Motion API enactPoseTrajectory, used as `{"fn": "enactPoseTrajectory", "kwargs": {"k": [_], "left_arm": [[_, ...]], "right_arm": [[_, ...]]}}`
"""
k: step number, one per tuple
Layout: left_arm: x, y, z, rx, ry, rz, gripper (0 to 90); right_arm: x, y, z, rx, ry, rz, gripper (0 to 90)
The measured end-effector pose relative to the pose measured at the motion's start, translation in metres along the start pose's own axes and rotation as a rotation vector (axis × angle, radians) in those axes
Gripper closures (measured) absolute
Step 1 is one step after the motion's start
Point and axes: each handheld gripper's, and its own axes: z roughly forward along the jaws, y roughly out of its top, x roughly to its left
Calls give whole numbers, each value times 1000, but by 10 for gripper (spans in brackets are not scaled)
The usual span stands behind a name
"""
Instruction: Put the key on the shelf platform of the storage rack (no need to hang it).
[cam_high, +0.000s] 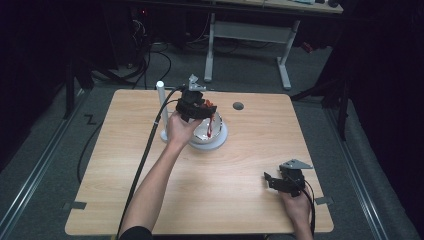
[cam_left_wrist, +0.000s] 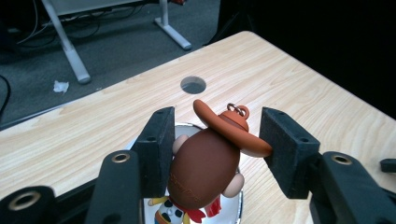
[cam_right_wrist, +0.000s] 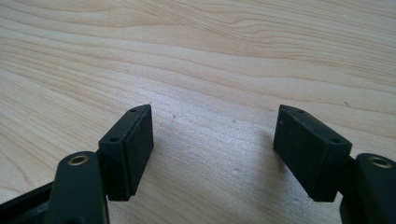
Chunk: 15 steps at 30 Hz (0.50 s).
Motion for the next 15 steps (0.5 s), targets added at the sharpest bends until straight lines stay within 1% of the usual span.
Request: {"fn": "enactPoseTrajectory", "kwargs": {"k": [2, 4, 5, 6, 7, 9, 12, 15], "left_arm": [[5, -2, 5, 0, 9, -2, 470], [7, -3, 7, -1, 15, -3, 469], [11, -5, 10, -16, 25, -1, 469], [11, -5, 10, -16, 25, -1, 469], [14, -6, 12, -8, 27, -11, 469], [18, -8, 15, -13, 35, -5, 468], [20, -12, 18, -6, 45, -7, 468], [21, -15, 20, 3, 47, -10, 468]], "right_arm": [[0, 0, 0, 0, 0, 0, 290], [0, 0, 0, 0, 0, 2, 290], [0, 0, 0, 0, 0, 2, 289], [0, 0, 0, 0, 0, 0, 289], [0, 0, 0, 0, 0, 0, 289], [0, 0, 0, 0, 0, 0, 290], [0, 0, 0, 0, 0, 1, 290], [0, 0, 0, 0, 0, 0, 290]]}}
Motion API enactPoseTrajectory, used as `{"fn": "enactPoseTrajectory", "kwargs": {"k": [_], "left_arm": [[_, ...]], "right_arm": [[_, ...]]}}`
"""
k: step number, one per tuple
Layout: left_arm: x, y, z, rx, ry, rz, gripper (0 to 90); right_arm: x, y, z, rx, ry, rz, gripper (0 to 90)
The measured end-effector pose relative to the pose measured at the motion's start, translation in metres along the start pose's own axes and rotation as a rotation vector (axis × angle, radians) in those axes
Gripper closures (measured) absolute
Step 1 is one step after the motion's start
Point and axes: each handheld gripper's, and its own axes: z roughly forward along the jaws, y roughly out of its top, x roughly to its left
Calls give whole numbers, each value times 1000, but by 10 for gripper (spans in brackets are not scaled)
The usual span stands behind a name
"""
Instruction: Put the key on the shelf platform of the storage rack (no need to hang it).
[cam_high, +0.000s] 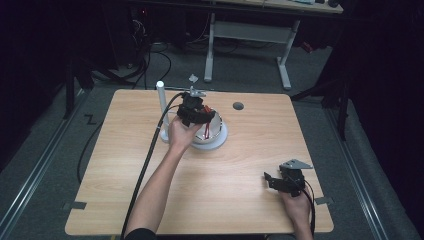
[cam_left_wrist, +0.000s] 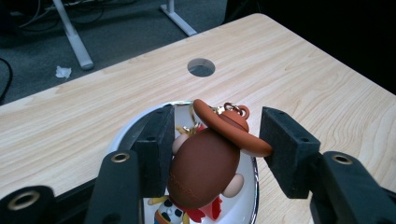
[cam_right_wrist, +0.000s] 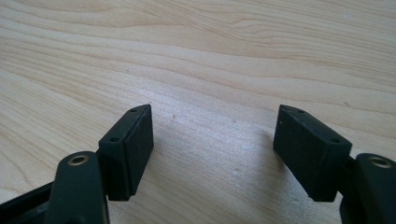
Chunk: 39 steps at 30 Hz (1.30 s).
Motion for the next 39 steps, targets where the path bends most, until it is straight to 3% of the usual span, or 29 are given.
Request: {"fn": "enactPoseTrajectory", "kwargs": {"k": [8, 12, 16, 20, 23, 27, 32, 39], "left_arm": [[8, -12, 15, 9, 21, 30, 467], [15, -13, 21, 14, 49, -2, 467], [22, -14, 27, 17, 65, 8, 465], [24, -17, 28, 20, 72, -9, 464], [26, -19, 30, 22, 79, 7, 462], [28, -20, 29, 15, 82, 13, 454], [26, -13, 21, 10, 65, -18, 418], [22, -7, 9, 3, 47, -13, 393]], "right_arm": [[0, 0, 0, 0, 0, 2, 289], [0, 0, 0, -1, 2, 2, 289], [0, 0, 0, -1, 2, 4, 290], [0, 0, 0, -1, 3, 4, 290], [0, 0, 0, 0, 3, 6, 290], [0, 0, 0, 0, 3, 4, 291], [0, 0, 0, 0, 3, 5, 290], [0, 0, 0, 0, 3, 4, 291]]}}
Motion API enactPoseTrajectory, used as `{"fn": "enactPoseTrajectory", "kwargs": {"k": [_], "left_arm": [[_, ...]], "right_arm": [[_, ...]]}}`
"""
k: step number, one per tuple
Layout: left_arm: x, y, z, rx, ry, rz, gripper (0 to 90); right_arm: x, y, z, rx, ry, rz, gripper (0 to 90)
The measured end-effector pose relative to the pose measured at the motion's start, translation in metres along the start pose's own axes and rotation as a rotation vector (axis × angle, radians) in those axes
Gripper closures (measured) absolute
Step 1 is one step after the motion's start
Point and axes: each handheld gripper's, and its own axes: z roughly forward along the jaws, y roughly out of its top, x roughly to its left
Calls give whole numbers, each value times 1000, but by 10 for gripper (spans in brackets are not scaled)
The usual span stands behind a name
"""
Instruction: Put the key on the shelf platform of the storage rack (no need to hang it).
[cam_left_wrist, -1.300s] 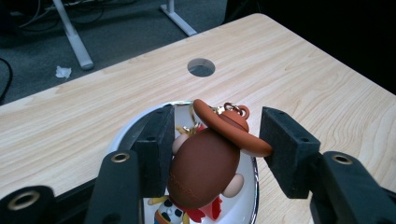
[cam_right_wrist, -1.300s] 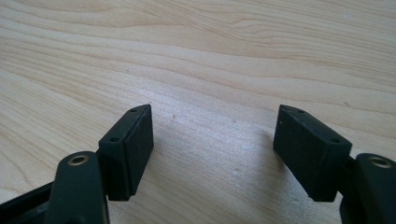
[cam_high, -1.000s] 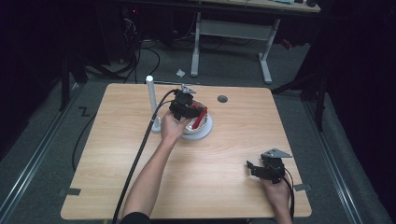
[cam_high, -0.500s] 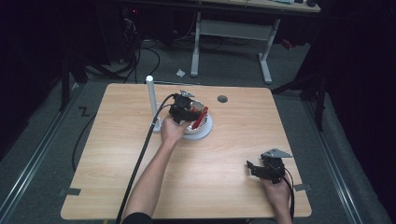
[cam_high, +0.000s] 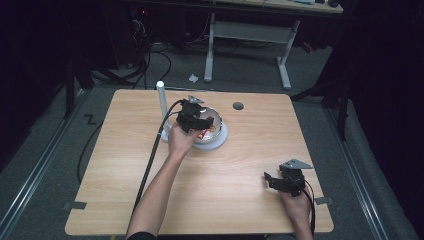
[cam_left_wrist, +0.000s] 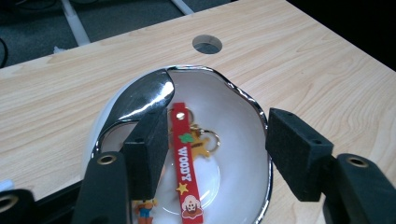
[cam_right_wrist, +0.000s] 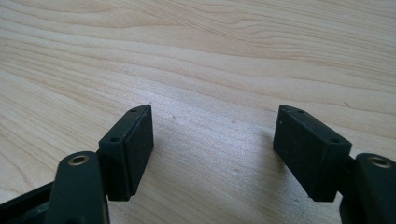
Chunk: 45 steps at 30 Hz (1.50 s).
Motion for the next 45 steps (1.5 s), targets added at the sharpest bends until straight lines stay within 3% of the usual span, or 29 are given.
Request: {"fn": "enactPoseTrajectory", "kwargs": {"k": [15, 16, 18, 22, 23, 33, 42, 45], "left_arm": [[1, 11, -28, -12, -32, 29, 348], [14, 19, -26, -38, -177, 238, 346], [15, 20, -28, -16, -198, 229, 344], [25, 29, -33, -10, -198, 327, 330], [9, 18, -40, -13, -29, 28, 329], [15, 25, -57, -34, -44, 4, 340], [18, 31, -75, -58, -48, 21, 343], [18, 32, -80, -69, -55, 44, 343]], "right_arm": [[0, 0, 0, 0, 1, 0, 290], [0, 0, 0, 0, 0, 0, 290], [0, 0, 0, -1, -1, -1, 290], [0, 0, 0, -1, -2, -2, 290], [0, 0, 0, 0, -2, -2, 290], [0, 0, 0, 0, -2, -3, 289], [0, 0, 0, 0, -3, -3, 289], [0, 0, 0, 0, -2, -3, 289]]}}
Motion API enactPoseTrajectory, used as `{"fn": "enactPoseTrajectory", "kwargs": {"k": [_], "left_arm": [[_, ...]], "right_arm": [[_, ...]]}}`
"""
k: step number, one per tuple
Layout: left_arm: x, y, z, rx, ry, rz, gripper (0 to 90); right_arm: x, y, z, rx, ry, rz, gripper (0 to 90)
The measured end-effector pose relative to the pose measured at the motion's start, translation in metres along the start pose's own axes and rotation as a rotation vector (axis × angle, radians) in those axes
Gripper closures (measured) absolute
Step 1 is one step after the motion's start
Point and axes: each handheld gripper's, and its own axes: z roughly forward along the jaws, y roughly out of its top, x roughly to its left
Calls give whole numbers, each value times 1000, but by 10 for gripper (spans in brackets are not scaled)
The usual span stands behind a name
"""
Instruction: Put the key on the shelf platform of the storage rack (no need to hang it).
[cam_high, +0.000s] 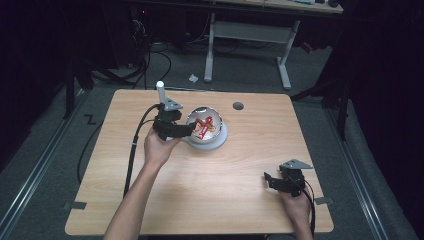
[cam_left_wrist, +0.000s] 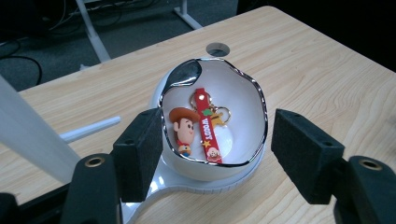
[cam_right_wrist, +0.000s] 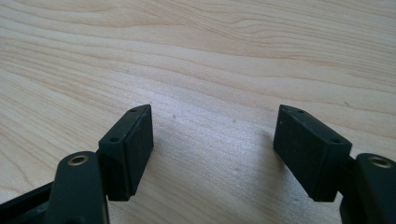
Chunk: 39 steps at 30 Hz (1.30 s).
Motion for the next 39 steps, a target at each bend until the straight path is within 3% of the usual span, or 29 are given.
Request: {"fn": "enactPoseTrajectory", "kwargs": {"k": [13, 16, 26, 39], "left_arm": [[1, 3, -14, -26, -4, 9, 344], [3, 1, -16, -33, -1, 39, 344], [16, 9, -24, -42, 13, -2, 344], [27, 19, -40, -69, 23, -16, 344]], "right_arm": [[0, 0, 0, 0, 0, 0, 289], [0, 0, 0, 0, 0, 0, 289], [0, 0, 0, 0, -1, -2, 289], [0, 0, 0, 0, -2, -3, 289]]}}
